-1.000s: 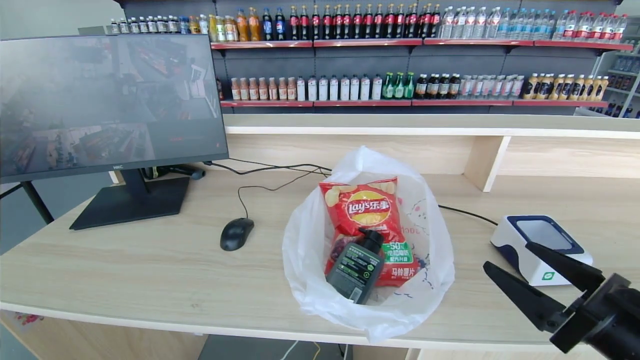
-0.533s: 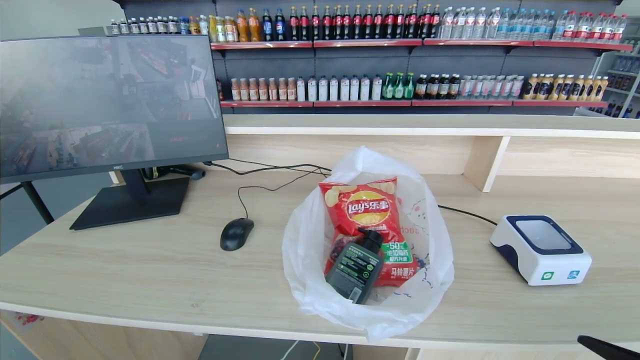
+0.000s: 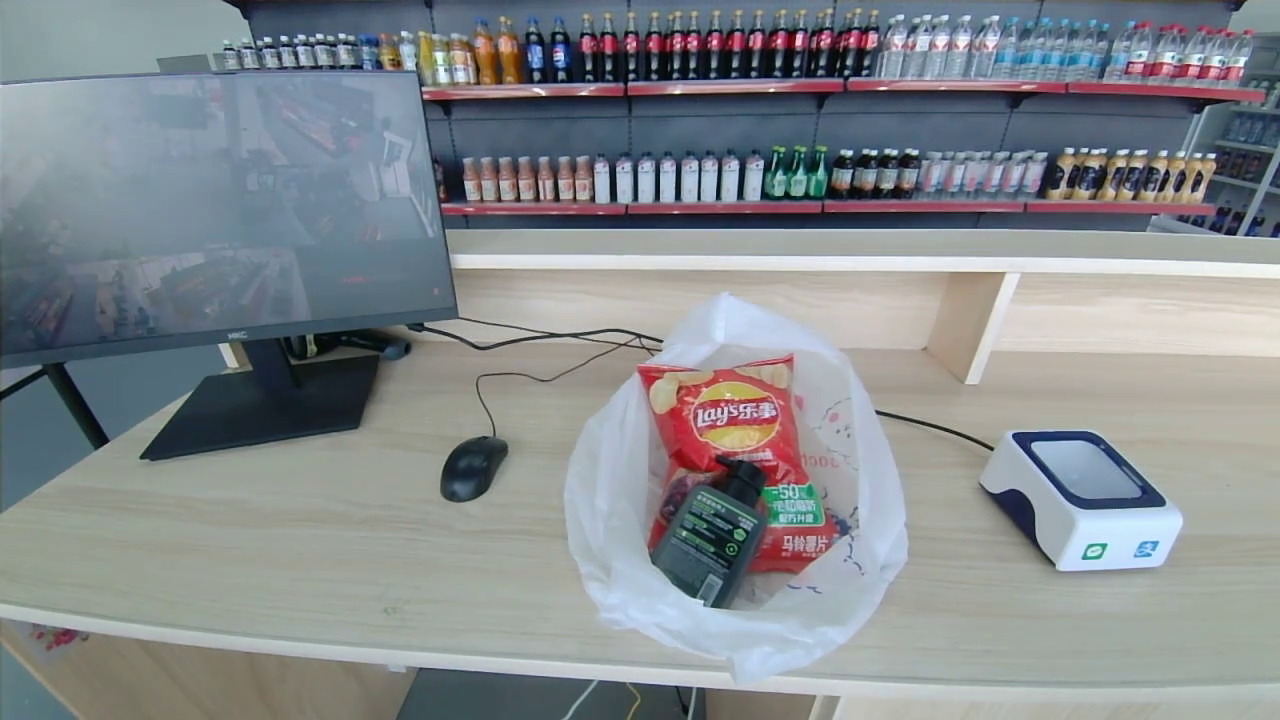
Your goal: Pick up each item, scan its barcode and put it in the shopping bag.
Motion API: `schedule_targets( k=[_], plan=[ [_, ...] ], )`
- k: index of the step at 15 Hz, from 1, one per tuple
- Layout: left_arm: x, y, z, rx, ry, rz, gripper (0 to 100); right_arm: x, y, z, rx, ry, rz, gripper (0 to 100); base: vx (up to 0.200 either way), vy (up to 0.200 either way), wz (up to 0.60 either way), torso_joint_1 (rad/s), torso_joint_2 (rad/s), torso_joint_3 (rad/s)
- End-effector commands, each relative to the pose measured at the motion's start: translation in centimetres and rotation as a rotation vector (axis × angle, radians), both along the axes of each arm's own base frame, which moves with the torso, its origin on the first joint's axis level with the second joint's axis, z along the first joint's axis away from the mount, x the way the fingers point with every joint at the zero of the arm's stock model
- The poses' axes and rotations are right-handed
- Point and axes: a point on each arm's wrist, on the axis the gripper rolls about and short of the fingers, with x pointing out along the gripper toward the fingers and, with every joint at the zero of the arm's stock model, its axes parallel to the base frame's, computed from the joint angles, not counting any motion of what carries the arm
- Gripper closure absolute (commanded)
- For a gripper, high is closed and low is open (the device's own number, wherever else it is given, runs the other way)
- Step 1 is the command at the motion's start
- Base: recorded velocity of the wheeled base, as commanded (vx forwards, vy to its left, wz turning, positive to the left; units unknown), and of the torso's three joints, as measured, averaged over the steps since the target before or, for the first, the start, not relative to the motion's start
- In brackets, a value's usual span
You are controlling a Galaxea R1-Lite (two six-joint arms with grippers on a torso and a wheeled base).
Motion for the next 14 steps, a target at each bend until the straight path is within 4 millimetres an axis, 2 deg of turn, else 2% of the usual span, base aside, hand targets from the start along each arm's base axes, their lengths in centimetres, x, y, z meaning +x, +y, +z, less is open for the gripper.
schedule_targets(
  k=[1, 5, 6, 11, 14],
  plan=[
    [0.0, 0.0, 0.0, -0.001, -0.001, 0.000, 0, 0.3, 0.3, 0.0, -0.010, 0.053, -0.345, 0, 0.000, 0.000, 0.00, 0.000, 0.00, 0.000],
    [0.0, 0.0, 0.0, -0.001, -0.001, 0.000, 0, -0.4, 0.3, -0.1, -0.006, -0.039, -0.391, 0, 0.000, 0.000, 0.00, 0.000, 0.00, 0.000],
    [0.0, 0.0, 0.0, -0.001, -0.001, 0.000, 0, -0.9, 0.4, -0.2, 0.012, -0.096, -0.450, 0, 0.000, 0.000, 0.00, 0.000, 0.00, 0.000],
    [0.0, 0.0, 0.0, -0.002, -0.001, 0.000, 0, -0.9, 0.4, -0.2, -0.011, -0.099, -0.443, 0, 0.000, 0.000, 0.00, 0.000, 0.00, 0.000],
    [0.0, 0.0, 0.0, -0.002, -0.001, 0.000, 0, -0.8, 0.4, -0.1, 0.046, -0.086, -0.444, 0, 0.000, 0.000, 0.00, 0.000, 0.00, 0.000]
  ],
)
